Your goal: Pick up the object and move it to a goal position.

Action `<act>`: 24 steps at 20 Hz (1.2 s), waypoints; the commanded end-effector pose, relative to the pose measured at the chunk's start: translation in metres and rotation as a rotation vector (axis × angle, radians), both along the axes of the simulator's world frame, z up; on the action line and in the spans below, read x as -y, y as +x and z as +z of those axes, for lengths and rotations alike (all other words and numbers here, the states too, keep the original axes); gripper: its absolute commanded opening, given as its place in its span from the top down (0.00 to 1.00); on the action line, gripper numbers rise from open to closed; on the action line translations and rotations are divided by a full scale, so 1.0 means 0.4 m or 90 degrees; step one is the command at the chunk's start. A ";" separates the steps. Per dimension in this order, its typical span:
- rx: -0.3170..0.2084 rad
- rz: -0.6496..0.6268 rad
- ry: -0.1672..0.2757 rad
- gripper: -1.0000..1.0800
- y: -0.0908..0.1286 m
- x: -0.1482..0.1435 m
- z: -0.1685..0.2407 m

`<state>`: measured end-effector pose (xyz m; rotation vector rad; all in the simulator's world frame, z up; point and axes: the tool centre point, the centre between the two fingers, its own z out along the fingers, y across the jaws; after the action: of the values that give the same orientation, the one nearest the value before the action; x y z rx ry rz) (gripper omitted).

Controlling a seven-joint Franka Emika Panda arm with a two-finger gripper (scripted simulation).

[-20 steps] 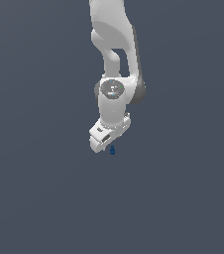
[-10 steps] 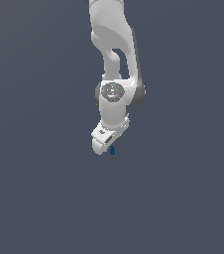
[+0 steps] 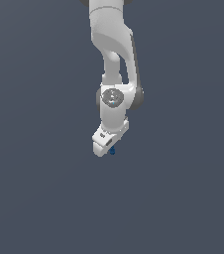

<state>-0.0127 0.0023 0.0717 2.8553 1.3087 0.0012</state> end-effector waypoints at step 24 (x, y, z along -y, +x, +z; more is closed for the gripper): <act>-0.001 0.002 0.000 1.00 0.012 0.009 -0.064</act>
<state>-0.0101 0.0004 0.0442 2.8545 1.3133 -0.0011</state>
